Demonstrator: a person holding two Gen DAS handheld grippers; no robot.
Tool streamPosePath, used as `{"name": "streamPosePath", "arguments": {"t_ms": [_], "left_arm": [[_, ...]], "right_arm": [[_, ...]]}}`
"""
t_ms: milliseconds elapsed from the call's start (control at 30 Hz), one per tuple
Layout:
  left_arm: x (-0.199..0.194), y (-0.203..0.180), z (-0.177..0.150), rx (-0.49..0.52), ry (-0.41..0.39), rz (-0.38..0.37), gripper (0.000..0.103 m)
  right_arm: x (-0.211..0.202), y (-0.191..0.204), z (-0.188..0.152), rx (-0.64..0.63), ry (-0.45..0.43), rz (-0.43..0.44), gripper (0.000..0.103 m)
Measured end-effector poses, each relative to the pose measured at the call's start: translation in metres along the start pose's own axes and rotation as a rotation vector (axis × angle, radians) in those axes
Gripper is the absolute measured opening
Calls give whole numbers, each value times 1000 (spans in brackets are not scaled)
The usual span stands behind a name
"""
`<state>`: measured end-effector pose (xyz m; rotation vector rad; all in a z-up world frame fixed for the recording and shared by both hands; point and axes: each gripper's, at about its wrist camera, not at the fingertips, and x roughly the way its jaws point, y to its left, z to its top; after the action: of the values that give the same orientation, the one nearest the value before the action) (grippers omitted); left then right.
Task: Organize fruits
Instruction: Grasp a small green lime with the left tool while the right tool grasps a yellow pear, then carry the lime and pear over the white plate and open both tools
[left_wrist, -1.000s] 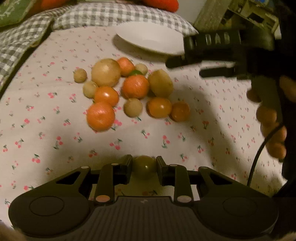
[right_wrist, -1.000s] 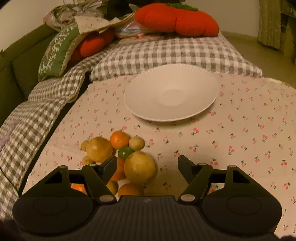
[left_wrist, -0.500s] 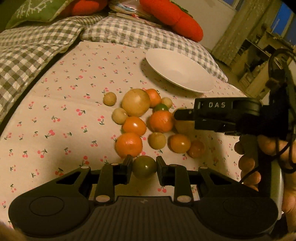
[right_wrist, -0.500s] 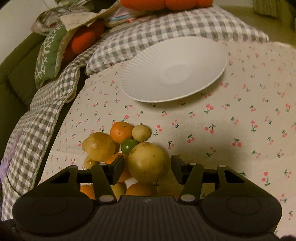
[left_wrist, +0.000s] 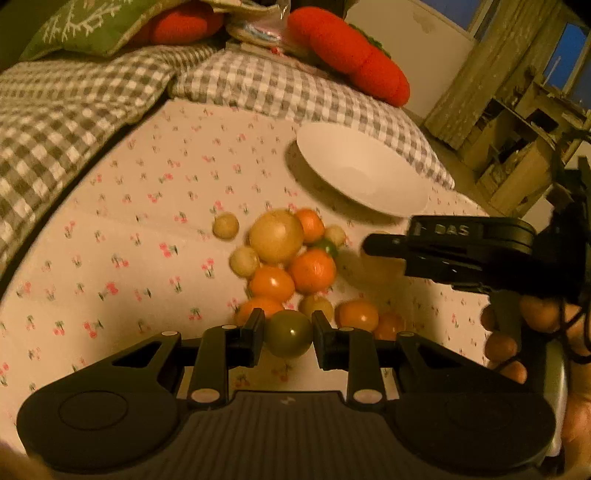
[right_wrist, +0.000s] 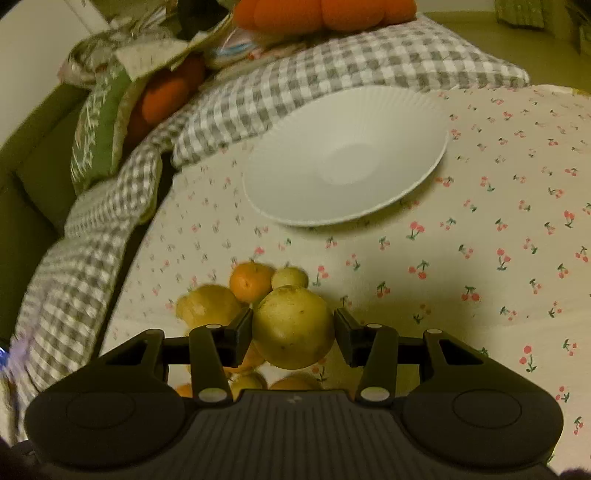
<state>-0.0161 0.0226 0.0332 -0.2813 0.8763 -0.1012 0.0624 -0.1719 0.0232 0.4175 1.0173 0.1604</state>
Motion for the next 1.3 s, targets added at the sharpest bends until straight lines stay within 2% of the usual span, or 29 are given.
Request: {"name": "streamPosePath", "arguments": {"t_ms": [133, 533, 933, 1300], "left_arm": [[0, -7, 8, 33, -32, 43, 14], [11, -44, 33, 166, -56, 67, 14], [47, -77, 70, 313, -78, 103, 14], [85, -92, 102, 349, -116, 106, 14]], "right_arm": [[-5, 2, 4, 1, -24, 0, 44], [-23, 3, 23, -29, -100, 11, 44], [-22, -19, 50, -28, -139, -25, 44], [-13, -32, 65, -31, -164, -70, 44]]}}
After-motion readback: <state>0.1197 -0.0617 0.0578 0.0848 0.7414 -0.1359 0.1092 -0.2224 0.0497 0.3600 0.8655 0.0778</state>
